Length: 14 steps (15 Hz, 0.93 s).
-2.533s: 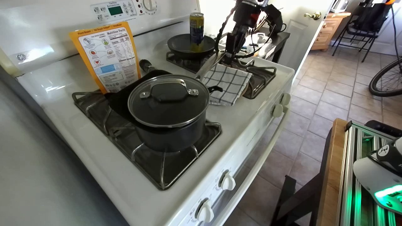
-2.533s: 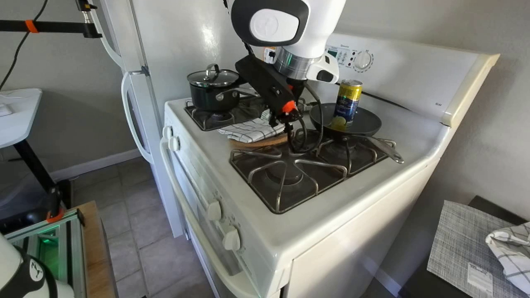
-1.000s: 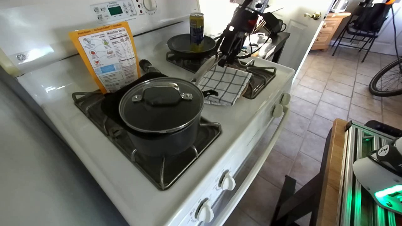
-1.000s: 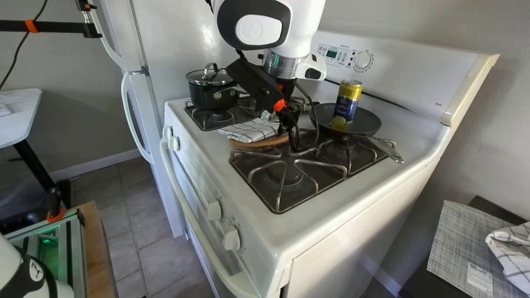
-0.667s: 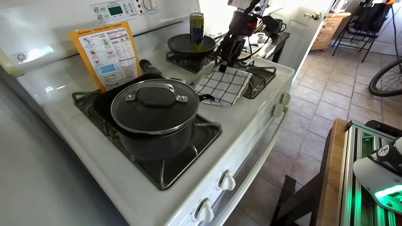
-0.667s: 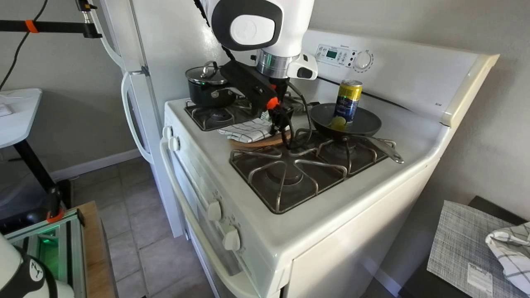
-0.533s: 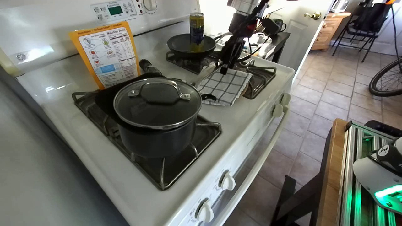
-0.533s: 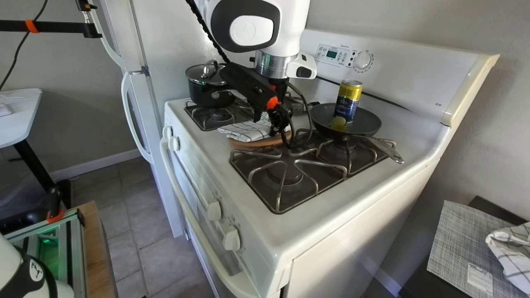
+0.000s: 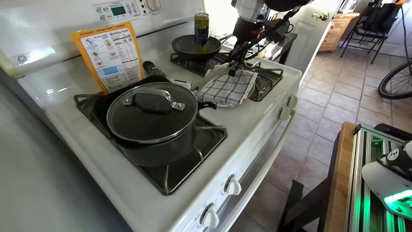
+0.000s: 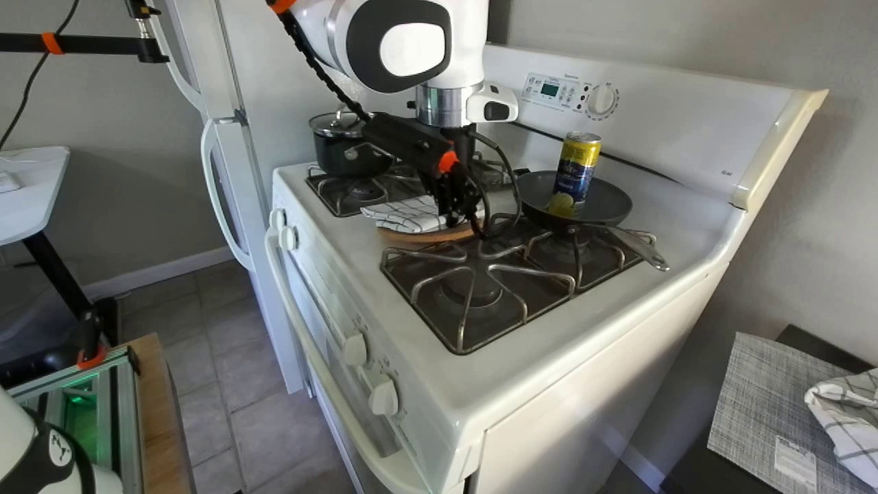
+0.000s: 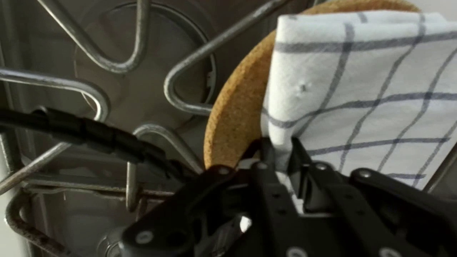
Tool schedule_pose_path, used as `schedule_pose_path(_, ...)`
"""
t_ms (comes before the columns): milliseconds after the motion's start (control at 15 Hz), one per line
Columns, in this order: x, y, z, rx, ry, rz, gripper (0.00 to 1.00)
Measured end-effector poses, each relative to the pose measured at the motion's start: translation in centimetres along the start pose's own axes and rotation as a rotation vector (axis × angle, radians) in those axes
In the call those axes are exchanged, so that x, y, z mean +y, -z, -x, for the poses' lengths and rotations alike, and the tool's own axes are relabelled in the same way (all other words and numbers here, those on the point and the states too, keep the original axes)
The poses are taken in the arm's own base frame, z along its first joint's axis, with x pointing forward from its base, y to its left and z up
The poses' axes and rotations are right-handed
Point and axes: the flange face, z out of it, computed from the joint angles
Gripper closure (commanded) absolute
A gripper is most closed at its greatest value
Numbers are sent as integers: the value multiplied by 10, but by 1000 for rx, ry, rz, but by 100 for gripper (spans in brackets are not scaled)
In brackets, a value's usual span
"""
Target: Put the white towel on top of the pot
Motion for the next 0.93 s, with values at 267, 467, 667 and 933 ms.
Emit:
schedule_pose_path(267, -2, 1, -1, 5, -27, 11, 98)
schedule_pose_path(467, 4, 9, -1, 24, -68, -10, 98)
schedule_pose_path(667, 25, 39, -4, 93, -129, -44, 98)
schedule_pose_path(933, 55, 95, -3, 196, -161, -44, 98)
